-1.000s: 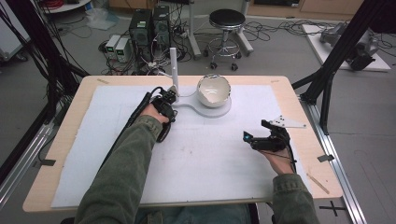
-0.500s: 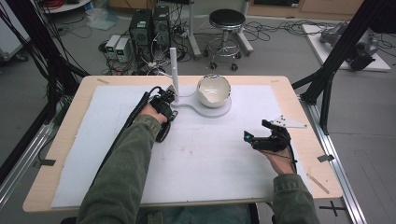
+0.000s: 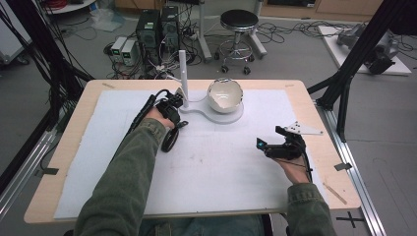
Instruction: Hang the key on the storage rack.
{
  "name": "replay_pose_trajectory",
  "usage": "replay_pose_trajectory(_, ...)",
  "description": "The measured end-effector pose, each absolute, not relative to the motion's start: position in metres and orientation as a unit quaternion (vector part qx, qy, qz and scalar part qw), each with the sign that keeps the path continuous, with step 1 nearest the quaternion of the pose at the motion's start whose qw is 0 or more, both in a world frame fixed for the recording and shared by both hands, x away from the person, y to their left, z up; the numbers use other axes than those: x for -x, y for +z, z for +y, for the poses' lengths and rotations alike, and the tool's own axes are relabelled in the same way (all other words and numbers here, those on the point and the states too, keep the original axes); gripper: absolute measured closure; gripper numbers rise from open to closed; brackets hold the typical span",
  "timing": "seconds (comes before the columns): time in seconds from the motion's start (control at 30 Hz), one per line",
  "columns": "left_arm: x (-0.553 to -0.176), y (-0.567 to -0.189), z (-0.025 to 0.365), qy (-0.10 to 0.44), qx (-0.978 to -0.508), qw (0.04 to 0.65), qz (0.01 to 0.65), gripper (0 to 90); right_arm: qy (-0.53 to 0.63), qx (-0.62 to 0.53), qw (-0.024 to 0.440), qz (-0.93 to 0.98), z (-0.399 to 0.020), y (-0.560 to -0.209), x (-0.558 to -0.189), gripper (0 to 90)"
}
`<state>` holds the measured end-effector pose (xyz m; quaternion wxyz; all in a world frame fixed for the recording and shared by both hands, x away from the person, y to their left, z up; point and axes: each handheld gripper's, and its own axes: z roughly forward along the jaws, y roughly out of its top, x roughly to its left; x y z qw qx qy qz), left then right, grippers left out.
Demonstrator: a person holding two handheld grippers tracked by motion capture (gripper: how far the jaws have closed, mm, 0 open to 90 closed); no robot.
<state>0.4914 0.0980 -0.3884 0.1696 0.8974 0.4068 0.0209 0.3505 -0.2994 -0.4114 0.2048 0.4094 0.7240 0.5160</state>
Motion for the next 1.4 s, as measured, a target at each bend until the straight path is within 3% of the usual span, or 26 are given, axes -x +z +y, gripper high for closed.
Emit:
replay_pose_trajectory(0.97,-0.451,-0.307,0.126,0.034,-0.904,0.226,0.361,87.7,0.516,-0.41,0.207,0.723,-0.3,-0.411,-0.351,0.4)
replay_pose_trajectory(1.4,-0.451,-0.26,0.132,0.035,-0.899,0.273,0.342,87.5,0.516,-0.41,0.21,0.722,-0.3,-0.411,-0.351,0.4)
